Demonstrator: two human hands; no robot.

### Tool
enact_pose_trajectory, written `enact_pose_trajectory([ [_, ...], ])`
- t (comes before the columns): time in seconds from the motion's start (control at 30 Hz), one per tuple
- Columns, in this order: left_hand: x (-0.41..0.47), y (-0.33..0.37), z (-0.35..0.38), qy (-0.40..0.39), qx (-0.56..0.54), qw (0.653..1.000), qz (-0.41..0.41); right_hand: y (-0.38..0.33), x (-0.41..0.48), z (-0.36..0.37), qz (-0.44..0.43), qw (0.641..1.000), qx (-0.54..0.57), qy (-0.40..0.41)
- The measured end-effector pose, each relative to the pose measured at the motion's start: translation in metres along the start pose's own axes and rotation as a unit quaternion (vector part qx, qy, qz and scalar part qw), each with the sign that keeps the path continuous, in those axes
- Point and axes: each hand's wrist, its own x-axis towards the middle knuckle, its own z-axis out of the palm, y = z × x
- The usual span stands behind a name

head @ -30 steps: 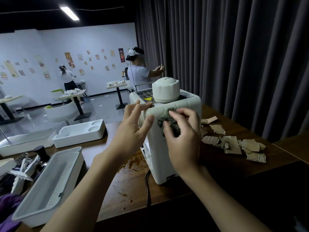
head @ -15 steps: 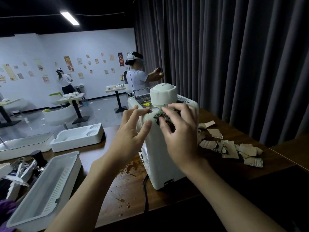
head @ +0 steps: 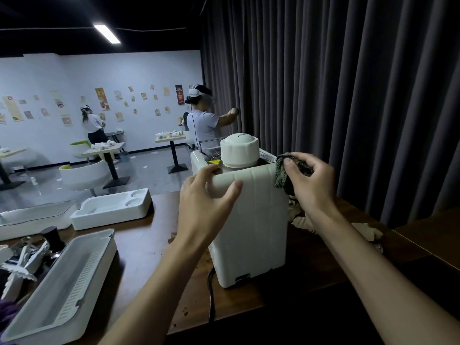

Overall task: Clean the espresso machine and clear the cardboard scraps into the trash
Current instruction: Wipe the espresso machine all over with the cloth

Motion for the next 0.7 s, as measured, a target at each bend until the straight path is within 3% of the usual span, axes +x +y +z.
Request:
enact_pose_trajectory([
  [0.1,0.015,-0.014,-0.014,-0.015,-0.045,0.999,-0.014,-0.013,-0.022,0.001,-0.027,0.999,-0.015,-0.013],
  [0.27,0.040,-0.026,-0.045,-0.120,-0.060,0.990,-0.040,-0.030,-0.049,0.004,-0.078,0.993,-0.026,-0.085],
  [0.37,0.037,-0.012,-0.040,-0.065,0.045,0.997,0.005,-0.028,-0.020,0.003,-0.051,0.996,-0.020,-0.072],
  [0.47,0.025,0.018,-0.023,0.017,0.130,0.990,0.051,-0.024,0.018,0.007,-0.028,0.992,-0.032,-0.121],
  [0.7,0.037,0.039,0.015,0.081,0.166,0.983,-0.019,-0.016,0.094,0.019,-0.031,0.970,-0.069,-0.233],
])
